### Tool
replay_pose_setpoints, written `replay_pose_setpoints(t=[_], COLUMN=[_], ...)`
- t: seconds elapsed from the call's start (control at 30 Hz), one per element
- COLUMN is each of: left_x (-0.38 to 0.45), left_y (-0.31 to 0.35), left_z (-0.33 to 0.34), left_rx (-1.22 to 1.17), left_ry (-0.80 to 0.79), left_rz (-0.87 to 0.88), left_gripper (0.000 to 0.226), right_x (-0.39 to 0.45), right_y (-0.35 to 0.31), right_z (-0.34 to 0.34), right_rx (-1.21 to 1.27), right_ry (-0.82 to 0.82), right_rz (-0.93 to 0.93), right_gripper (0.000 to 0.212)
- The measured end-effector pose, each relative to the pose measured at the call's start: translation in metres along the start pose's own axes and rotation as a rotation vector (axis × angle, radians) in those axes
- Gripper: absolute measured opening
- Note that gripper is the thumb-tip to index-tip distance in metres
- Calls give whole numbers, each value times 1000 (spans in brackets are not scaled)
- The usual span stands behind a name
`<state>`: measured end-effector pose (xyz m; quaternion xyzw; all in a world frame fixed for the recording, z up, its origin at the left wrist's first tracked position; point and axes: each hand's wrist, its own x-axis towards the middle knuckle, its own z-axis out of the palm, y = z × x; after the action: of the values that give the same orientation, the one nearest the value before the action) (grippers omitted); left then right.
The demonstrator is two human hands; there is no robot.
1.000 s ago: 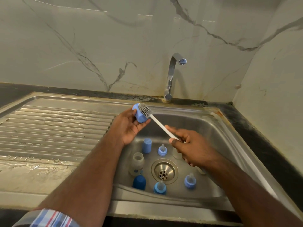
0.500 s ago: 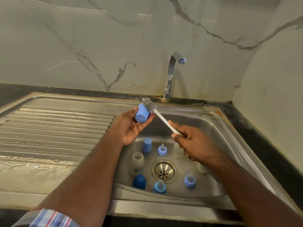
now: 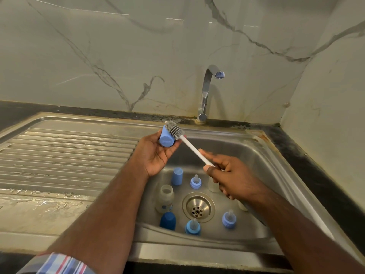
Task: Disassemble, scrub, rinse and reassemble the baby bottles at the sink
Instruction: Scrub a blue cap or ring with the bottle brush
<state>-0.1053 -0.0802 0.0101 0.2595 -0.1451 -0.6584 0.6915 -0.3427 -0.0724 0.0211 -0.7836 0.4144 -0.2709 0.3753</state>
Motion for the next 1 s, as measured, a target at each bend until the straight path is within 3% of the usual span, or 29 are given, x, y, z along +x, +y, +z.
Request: replay_pose_setpoints(t=[0.27, 0.43, 0.57, 0.73, 0.87, 1.0], left_x=[2, 2, 7, 2, 6, 3], left_y=[-5, -5, -3, -5, -2, -3], left_z=[-1, -2, -5, -1, -5, -4], left_rx=[184, 151, 129, 136, 88, 97], left_ry=[86, 102, 140, 118, 110, 120], left_rz=[-32, -45, -6, -34, -23, -52], left_gripper=[38, 36, 39, 30, 39, 35], right_x=[4, 7, 2, 13, 4, 13], right_y=[4, 3, -3, 8, 1, 9], right_z=[3, 0, 0, -6, 1, -5], right_rx=[-85, -120, -142, -148, -118, -144], right_ry=[-1, 27, -55, 75, -41, 69], right_rz=[-13, -11, -26, 16, -34, 5], right_gripper=[47, 49, 46, 48, 46, 48])
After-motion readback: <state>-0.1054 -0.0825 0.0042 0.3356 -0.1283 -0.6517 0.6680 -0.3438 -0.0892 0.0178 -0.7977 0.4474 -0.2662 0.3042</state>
